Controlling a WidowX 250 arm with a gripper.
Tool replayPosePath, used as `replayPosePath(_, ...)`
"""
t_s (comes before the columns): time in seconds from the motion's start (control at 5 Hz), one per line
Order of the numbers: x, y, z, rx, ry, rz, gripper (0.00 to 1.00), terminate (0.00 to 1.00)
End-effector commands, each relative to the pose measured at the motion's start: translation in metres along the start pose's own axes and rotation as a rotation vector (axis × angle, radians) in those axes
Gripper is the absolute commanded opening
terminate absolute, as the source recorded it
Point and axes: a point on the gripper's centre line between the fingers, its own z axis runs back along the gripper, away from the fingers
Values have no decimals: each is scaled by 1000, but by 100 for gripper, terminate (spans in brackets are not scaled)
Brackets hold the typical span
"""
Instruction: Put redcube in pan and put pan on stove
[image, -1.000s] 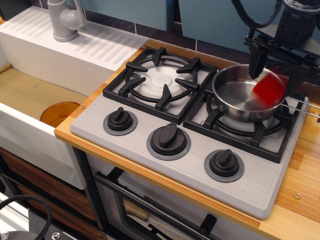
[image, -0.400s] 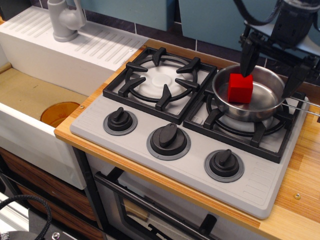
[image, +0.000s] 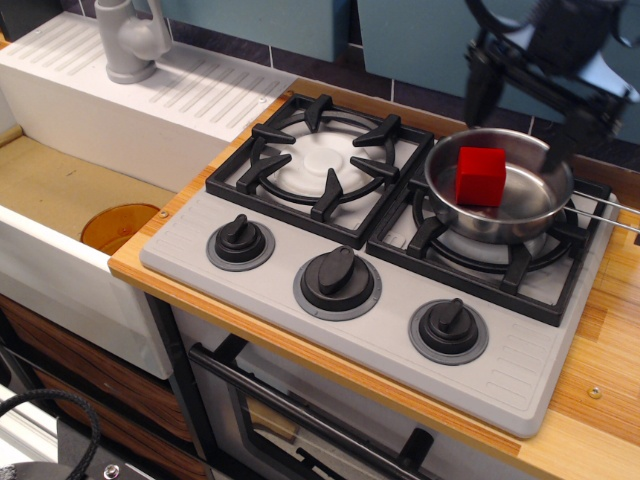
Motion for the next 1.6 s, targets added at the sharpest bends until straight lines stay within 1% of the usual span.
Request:
replayPosePath(0.0, -5, 33, 22, 6, -106, 3, 100, 0)
replayPosePath(0.4, -5, 45, -9, -25, -142, -4, 100, 0)
replayPosePath(0.6, -5, 46, -22, -39, -158, 1, 100, 0)
replayPosePath(1.4, -8, 42, -61, -63, -208, 6, 100, 0)
